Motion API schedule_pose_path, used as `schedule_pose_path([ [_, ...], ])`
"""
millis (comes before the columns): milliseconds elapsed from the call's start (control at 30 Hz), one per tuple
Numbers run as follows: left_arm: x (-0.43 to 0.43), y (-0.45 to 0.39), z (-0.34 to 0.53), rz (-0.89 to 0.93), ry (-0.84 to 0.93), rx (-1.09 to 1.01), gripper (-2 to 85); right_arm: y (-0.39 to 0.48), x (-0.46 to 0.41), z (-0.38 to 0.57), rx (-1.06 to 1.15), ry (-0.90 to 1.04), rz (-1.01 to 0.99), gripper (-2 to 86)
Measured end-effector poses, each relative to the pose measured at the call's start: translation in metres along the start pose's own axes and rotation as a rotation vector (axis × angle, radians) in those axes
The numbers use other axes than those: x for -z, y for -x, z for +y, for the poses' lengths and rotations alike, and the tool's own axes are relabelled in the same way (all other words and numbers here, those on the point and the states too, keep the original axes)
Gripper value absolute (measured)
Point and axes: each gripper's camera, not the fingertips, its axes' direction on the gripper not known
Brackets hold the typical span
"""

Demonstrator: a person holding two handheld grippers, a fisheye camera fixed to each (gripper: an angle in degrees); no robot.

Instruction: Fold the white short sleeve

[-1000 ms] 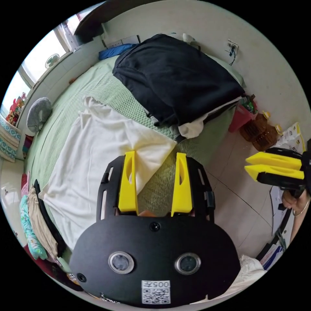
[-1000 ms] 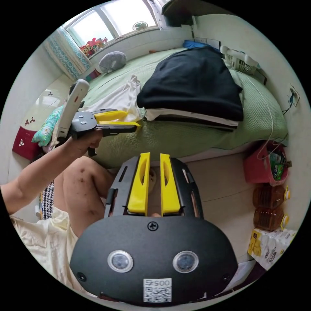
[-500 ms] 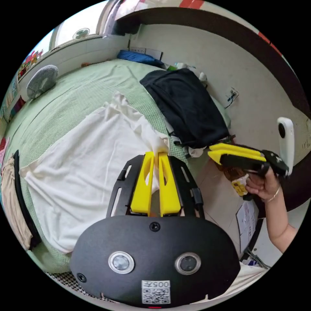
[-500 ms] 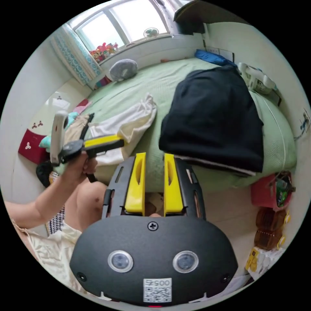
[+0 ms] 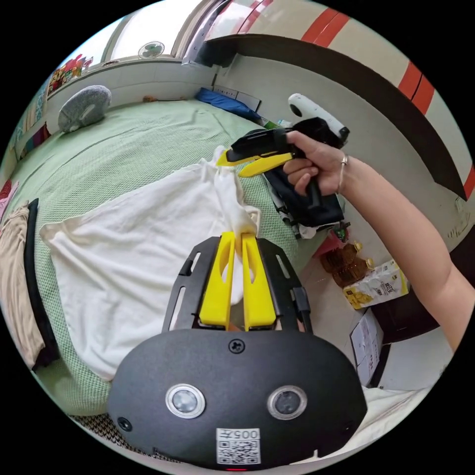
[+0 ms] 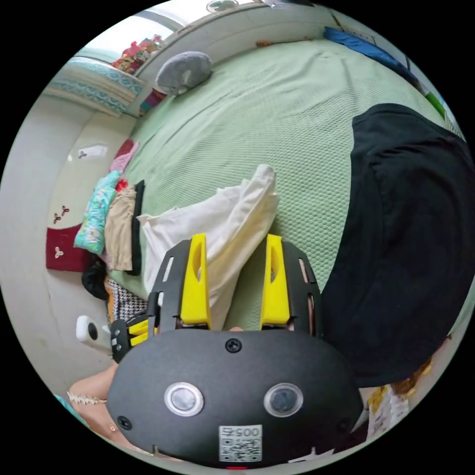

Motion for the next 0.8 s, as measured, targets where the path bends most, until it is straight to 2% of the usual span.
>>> schedule_pose_path([
  [133,0.010,0.018,0.013,0.035,0.007,0.001,3.0,0.000,-0.012,-0.013,-0.068,-0.016,-0.062,11.5],
  [233,0.022,0.031,0.023,0.051,0.007,0.011,2.9,-0.001,-0.014,-0.015,-0.138,-0.100,-0.152,4.4],
  [333,0.044,0.042,0.033,0.061,-0.033,0.025,2.7,0.019,-0.011,-0.016,-0.092,-0.152,-0.174,-0.3],
  [633,0.136,0.069,0.075,0.043,-0.206,0.069,2.9,0.159,0.003,-0.016,0.114,-0.205,-0.027,-1.0],
  [800,0.183,0.098,0.115,-0.091,-0.256,0.168,3.3,0.272,-0.036,-0.017,0.297,-0.194,0.025,-1.0],
])
